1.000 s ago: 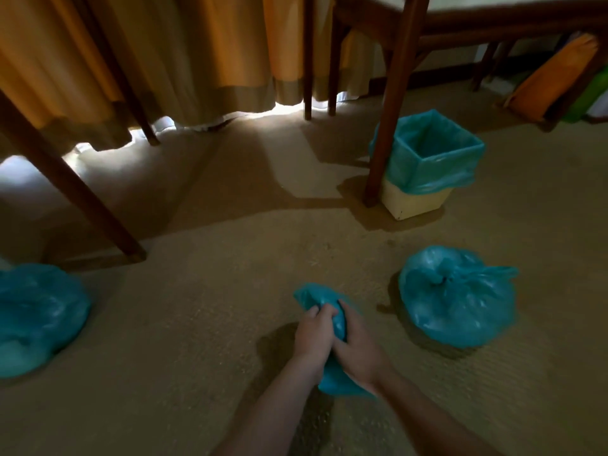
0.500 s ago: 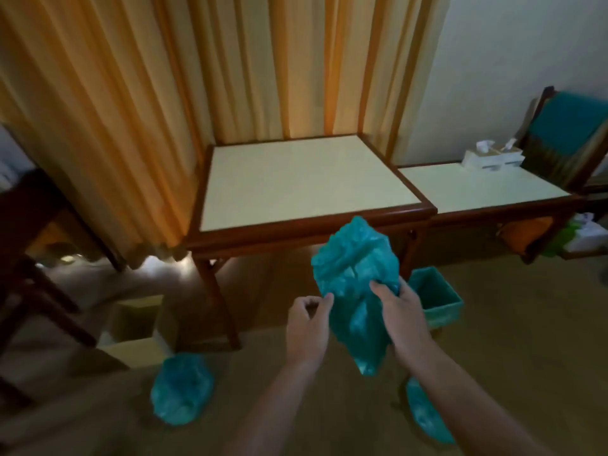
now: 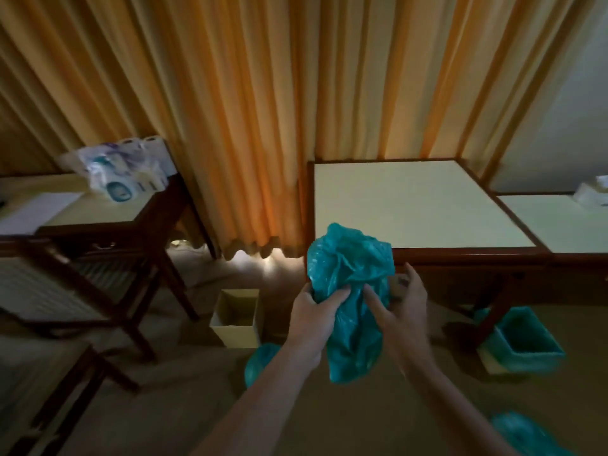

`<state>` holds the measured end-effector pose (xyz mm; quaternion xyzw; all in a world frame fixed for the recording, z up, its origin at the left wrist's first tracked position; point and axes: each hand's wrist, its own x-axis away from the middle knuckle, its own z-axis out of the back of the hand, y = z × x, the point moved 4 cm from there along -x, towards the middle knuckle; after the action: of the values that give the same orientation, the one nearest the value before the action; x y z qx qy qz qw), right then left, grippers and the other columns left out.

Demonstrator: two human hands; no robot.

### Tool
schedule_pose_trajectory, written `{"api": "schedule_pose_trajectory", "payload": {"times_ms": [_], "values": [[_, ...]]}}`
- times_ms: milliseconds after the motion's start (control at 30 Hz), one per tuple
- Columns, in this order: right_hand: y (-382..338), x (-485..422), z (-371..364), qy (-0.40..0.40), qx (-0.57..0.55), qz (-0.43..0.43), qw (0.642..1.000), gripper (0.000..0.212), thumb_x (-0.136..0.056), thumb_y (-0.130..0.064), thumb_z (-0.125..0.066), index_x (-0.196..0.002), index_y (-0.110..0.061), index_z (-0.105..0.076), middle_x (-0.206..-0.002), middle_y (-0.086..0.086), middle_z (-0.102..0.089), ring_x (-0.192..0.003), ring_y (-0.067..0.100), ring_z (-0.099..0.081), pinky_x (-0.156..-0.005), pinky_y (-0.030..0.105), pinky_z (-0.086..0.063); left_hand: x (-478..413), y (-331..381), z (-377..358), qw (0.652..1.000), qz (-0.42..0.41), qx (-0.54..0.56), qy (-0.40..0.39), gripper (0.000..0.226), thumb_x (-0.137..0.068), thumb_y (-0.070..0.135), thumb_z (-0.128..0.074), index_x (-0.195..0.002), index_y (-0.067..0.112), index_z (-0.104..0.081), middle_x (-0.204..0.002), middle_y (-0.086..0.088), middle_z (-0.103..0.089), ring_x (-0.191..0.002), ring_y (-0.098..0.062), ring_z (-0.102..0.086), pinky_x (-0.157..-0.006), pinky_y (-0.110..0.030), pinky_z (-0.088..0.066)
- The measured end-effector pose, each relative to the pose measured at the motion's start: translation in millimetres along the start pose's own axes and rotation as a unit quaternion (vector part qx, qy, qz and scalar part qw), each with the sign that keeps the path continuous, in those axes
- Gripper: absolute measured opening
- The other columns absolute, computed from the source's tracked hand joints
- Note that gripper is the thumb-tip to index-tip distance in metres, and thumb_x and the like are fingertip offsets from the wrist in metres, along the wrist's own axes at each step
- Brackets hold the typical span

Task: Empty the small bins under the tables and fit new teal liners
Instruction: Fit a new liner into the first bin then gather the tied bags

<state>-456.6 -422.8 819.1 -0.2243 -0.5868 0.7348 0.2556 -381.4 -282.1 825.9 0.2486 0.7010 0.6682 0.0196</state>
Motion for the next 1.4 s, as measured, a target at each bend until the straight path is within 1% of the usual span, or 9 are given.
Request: {"api": "schedule_pose_trajectory", "payload": {"times_ms": [133,233,367,567,700,933,1067,1267,1400], "values": [[-15.6,-1.0,-77.9,-0.227,-0.022,0.057,0.972,0.081,-0.082,-0.066,-0.066,-0.149,-0.052,-0.023,-0.150,-0.022,-0.037,-0.134,0.003,-0.046,-0.100,0.031,-0.052,-25.0,17.7,41.6,0.997,-0.009,-0.051,-0.054,0.031,-0.090,0.053,-0.066,-0.117,0.041,-0.058,-0.111,0.010,-0.071,-0.104,-0.012,-0.068,-0.098,-0.041,-0.054],[-19.1,-17.1,-124.3,-0.314,-0.122,0.028,0.941,0.077,-0.090,-0.033,-0.070,-0.149,-0.048,-0.024,-0.141,-0.020,-0.051,-0.127,0.003,-0.055,-0.093,0.024,-0.054,-58.2,23.6,72.0,0.994,0.010,-0.056,-0.094,0.062,-0.081,0.074,-0.062,-0.131,0.038,-0.054,-0.125,0.006,-0.068,-0.118,-0.018,-0.064,-0.106,-0.048,-0.048],[-15.8,-56.9,-166.8,-0.253,-0.146,0.007,0.956,0.068,-0.094,-0.023,-0.067,-0.150,-0.038,-0.033,-0.141,-0.016,-0.054,-0.124,0.006,-0.059,-0.091,0.029,-0.056,-105.7,33.3,119.3,0.997,0.064,-0.005,-0.037,0.077,-0.077,0.083,-0.052,-0.139,0.038,-0.052,-0.129,0.005,-0.066,-0.120,-0.019,-0.062,-0.107,-0.050,-0.046],[-21.0,-99.9,-234.0,-0.137,-0.101,-0.047,0.984,0.015,-0.099,-0.027,-0.058,-0.112,-0.024,-0.066,-0.109,-0.001,-0.073,-0.095,0.013,-0.073,-0.075,0.032,-0.061,-165.3,40.9,201.1,0.977,0.163,0.127,0.045,0.049,-0.089,0.052,-0.066,-0.124,0.018,-0.068,-0.112,-0.011,-0.075,-0.106,-0.033,-0.069,-0.097,-0.052,-0.052],[-23.3,-129.7,-285.3,-0.136,-0.116,-0.083,0.980,0.019,-0.100,-0.032,-0.056,-0.109,-0.019,-0.066,-0.106,0.006,-0.073,-0.097,0.023,-0.073,-0.086,0.048,-0.059,-206.8,45.4,252.5,0.964,0.179,0.193,0.033,0.050,-0.094,0.059,-0.051,-0.128,0.024,-0.066,-0.118,-0.011,-0.074,-0.111,-0.034,-0.068,-0.092,-0.048,-0.053],[-29.3,-140.5,-396.0,-0.210,0.009,-0.036,0.977,0.069,-0.085,-0.040,-0.076,-0.144,-0.034,-0.041,-0.128,-0.012,-0.063,-0.115,0.006,-0.065,-0.091,0.032,-0.057,-273.7,60.8,304.8,0.982,0.146,0.013,-0.122,0.049,-0.085,0.067,-0.060,-0.123,0.036,-0.062,-0.118,0.004,-0.069,-0.110,-0.018,-0.064,-0.093,-0.039,-0.052],[-25.7,-161.5,-438.4,-0.111,0.047,-0.028,0.992,0.035,-0.101,-0.022,-0.056,-0.127,-0.045,-0.053,-0.115,-0.019,-0.067,-0.108,-0.002,-0.065,-0.092,0.023,-0.055,-316.8,64.4,334.3,0.981,0.112,-0.017,-0.156,0.038,-0.092,0.053,-0.060,-0.126,0.035,-0.061,-0.118,0.010,-0.070,-0.109,-0.008,-0.063,-0.079,-0.022,-0.048],[-4.3,-200.1,-459.7,0.004,-0.093,-0.127,0.988,0.030,-0.104,-0.016,-0.048,-0.112,-0.037,-0.068,-0.103,-0.012,-0.075,-0.095,0.005,-0.071,-0.076,0.020,-0.056,-381.7,17.0,372.4,0.982,0.180,0.033,-0.049,0.042,-0.089,0.052,-0.066,-0.124,0.028,-0.063,-0.122,-0.001,-0.070,-0.110,-0.022,-0.066,-0.099,-0.046,-0.051],[37.8,-237.0,-459.8,0.039,-0.258,-0.215,0.941,0.018,-0.096,-0.018,-0.058,-0.111,-0.015,-0.068,-0.105,0.007,-0.077,-0.089,0.019,-0.075,-0.077,0.032,-0.058,-415.8,-24.5,389.3,0.978,0.016,-0.187,0.096,0.076,-0.091,0.054,-0.063,-0.153,0.038,-0.022,-0.157,0.004,-0.039,-0.140,-0.019,-0.042,-0.113,-0.046,-0.039]]}}
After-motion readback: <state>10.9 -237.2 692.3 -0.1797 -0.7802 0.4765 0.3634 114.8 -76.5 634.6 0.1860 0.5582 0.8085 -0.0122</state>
